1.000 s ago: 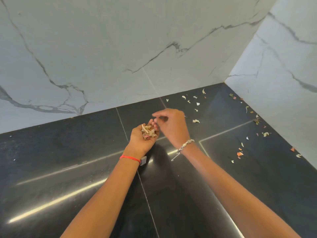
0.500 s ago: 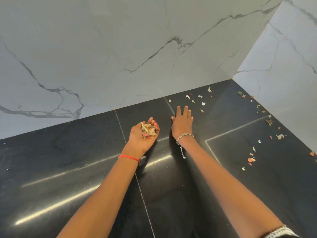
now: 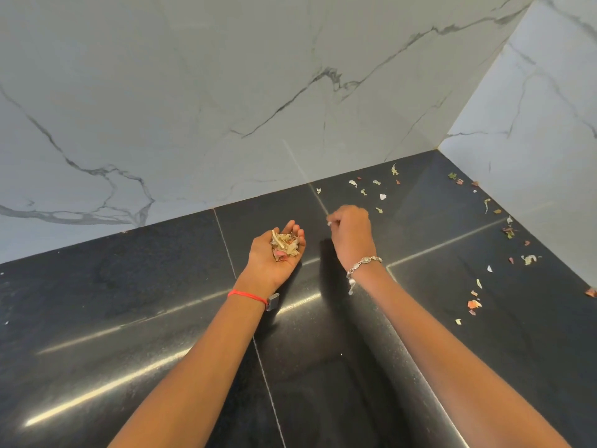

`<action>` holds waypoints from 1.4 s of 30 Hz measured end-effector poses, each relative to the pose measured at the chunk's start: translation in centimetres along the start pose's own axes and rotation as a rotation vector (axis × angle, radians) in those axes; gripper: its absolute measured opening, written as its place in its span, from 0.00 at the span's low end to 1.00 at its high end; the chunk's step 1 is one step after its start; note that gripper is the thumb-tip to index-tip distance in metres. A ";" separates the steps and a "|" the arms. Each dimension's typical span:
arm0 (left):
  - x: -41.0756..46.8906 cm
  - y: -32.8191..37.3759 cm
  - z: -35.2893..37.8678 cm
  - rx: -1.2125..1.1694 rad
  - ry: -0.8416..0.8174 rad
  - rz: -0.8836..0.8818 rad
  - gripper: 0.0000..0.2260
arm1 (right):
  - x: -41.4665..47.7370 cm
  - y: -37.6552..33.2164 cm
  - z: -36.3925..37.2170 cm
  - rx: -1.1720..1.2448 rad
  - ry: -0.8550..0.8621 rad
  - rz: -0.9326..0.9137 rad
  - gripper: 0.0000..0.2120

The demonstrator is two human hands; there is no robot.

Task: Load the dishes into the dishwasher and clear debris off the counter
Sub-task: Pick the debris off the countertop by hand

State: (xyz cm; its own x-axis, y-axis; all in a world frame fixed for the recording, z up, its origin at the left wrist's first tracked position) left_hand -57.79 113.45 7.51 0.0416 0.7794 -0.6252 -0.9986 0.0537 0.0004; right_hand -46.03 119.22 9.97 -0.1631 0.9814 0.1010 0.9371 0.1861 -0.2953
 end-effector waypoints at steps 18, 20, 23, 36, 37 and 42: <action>1.4 -0.1 1.1 -0.099 -0.071 -0.030 0.16 | 6.7 -0.4 2.2 0.086 -0.087 -0.159 0.18; 1.5 -0.1 1.3 -0.090 -0.073 -0.031 0.16 | 7.6 -0.1 3.6 -0.061 -0.185 -0.278 0.19; 1.7 0.1 1.5 -0.085 -0.076 -0.044 0.16 | 8.1 0.9 4.4 -0.337 -0.158 -0.417 0.20; 2.2 0.0 1.9 -0.094 -0.083 -0.054 0.16 | 10.7 6.0 3.9 -0.133 -0.089 -0.066 0.26; 2.1 0.0 1.9 -0.095 -0.084 -0.054 0.17 | 10.9 5.9 4.1 -0.149 -0.113 -0.075 0.26; 2.0 -0.1 1.8 -0.095 -0.084 -0.052 0.16 | 10.2 5.3 4.3 -0.187 0.011 -0.101 0.15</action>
State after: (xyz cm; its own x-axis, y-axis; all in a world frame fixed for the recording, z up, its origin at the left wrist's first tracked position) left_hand -57.59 116.14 7.71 0.0924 0.8267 -0.5550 -0.9935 0.0392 -0.1070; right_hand -44.08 130.41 5.33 -0.2571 0.9573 0.1318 0.9571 0.2711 -0.1021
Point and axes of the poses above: each hand's wrist, its own x-axis towards the middle knuckle, its own z-axis out of the palm, y = z × x, the point moved 2 cm from there along x, towards the middle knuckle, and after that the axes turned 12 degrees about -x, right-handed, at the moved point
